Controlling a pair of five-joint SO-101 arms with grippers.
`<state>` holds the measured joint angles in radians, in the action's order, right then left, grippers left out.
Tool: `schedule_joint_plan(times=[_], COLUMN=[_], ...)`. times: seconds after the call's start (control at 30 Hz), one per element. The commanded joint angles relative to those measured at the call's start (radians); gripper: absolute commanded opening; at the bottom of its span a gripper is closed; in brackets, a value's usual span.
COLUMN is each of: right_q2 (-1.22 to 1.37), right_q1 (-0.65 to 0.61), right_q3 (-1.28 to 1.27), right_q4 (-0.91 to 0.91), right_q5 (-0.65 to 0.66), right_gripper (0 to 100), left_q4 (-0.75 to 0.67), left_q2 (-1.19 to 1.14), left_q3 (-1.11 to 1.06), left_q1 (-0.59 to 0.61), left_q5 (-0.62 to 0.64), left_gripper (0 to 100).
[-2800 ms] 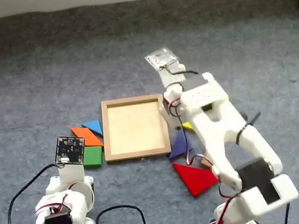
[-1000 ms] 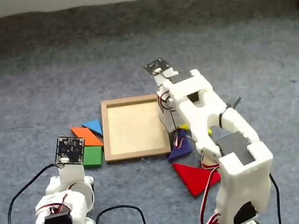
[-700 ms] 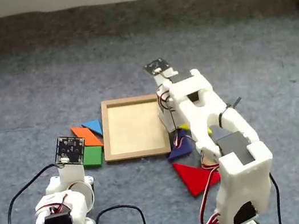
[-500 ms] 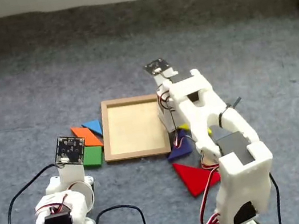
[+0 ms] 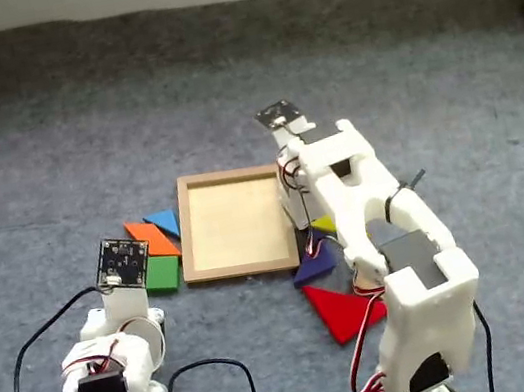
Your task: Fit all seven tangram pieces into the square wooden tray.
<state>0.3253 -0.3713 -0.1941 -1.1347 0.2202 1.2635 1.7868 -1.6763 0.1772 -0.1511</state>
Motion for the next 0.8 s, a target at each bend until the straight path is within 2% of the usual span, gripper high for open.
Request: schedule_joint_plan(times=[0.0,0.27,0.47,0.77], right_q2=[-0.030,-0.143,-0.205,-0.203], right_q1=[0.022,0.051,0.001,-0.193], right_q3=[0.031,0.257,0.314,0.312], right_q4=[-0.035,-0.254,-0.282,-0.188], right_q5=[-0.002,-0.006,-0.012,-0.350], right_gripper=[14.9,14.9,14.9,14.9], left_q4=[0.008,0.008,0.008,0.008], left_q2=[0.021,0.021,0.021,0.021], left_q3=[-0.019,-0.019,-0.019,-0.019], left_q1=[0.002,0.002,0.002,0.002], left_q5=[-0.008,-0.008,-0.008,-0.008], left_gripper=[1,1,1,1])
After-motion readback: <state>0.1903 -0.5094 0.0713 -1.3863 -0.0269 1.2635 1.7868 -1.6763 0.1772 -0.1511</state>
